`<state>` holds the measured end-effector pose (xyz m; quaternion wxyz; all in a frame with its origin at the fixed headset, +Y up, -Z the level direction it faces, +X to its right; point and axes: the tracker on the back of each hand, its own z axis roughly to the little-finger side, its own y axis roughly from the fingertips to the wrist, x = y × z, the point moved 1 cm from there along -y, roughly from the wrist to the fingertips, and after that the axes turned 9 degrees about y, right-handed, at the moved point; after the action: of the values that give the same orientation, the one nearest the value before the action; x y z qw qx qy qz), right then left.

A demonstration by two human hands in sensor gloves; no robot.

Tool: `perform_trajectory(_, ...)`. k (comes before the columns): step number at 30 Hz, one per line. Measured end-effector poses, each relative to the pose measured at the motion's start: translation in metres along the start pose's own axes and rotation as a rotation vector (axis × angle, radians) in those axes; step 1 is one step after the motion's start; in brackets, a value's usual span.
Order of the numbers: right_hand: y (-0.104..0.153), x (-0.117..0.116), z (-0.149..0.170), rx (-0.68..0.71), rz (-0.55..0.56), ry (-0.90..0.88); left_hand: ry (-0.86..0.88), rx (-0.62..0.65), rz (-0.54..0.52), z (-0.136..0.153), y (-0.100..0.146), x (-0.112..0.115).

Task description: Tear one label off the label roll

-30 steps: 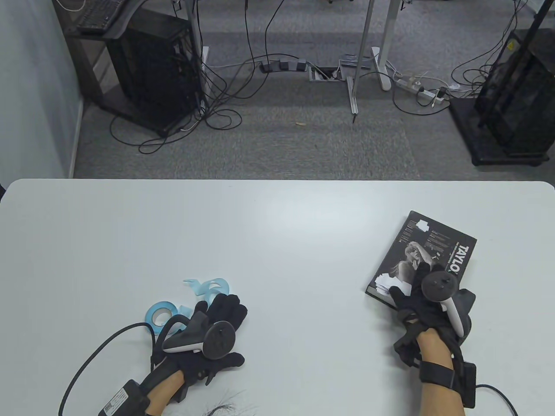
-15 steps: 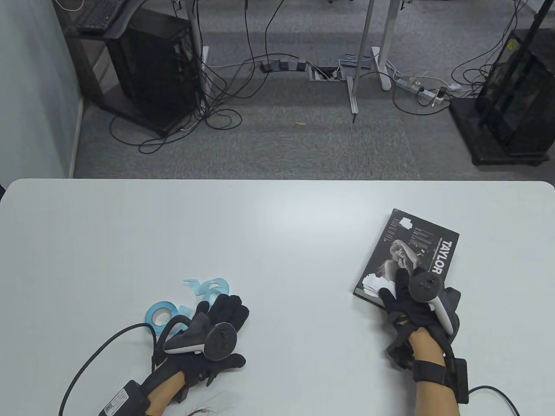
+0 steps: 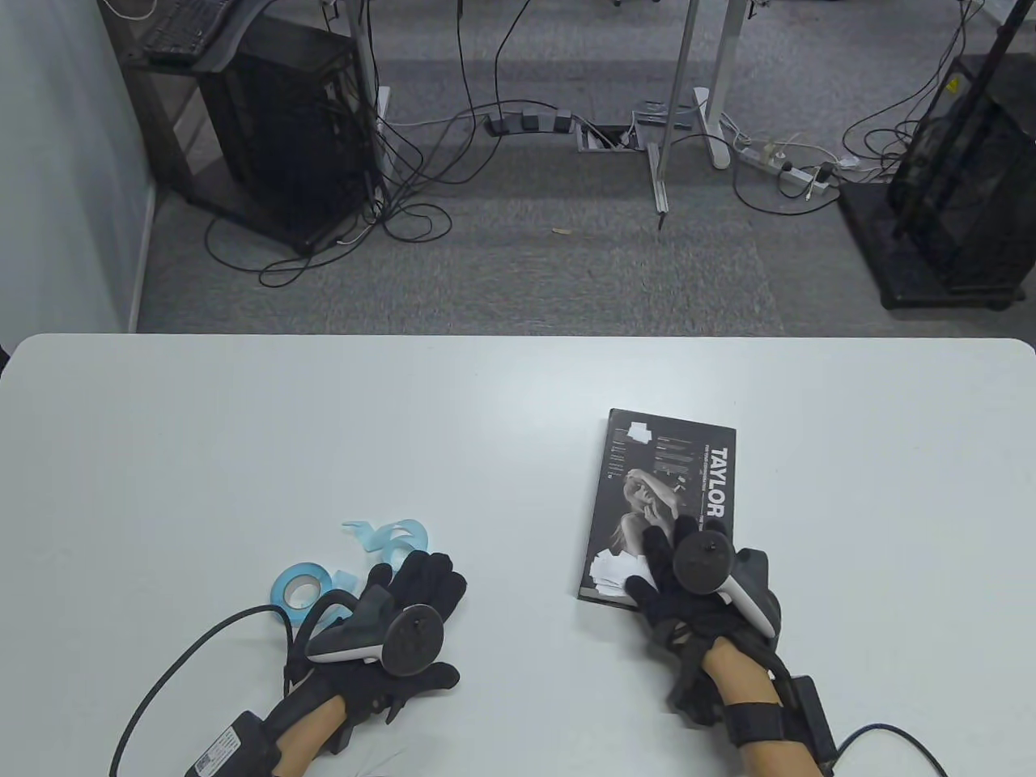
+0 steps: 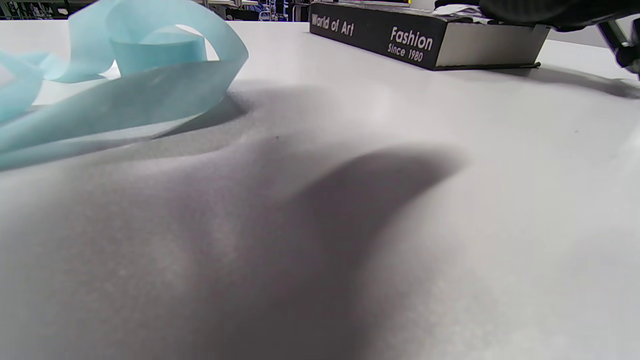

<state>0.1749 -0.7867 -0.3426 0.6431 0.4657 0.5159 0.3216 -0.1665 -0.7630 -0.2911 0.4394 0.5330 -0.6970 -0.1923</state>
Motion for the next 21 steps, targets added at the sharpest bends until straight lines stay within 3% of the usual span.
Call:
perform_trajectory(11,0.021,-0.028,-0.062,0.135,-0.06,0.101,-0.004,0.001,-0.011,-0.001,0.003,-0.001)
perform_trajectory(21,0.017,-0.035,-0.092,0.169,-0.064,0.129,-0.013,0.016,-0.023,-0.006,0.001,-0.004)
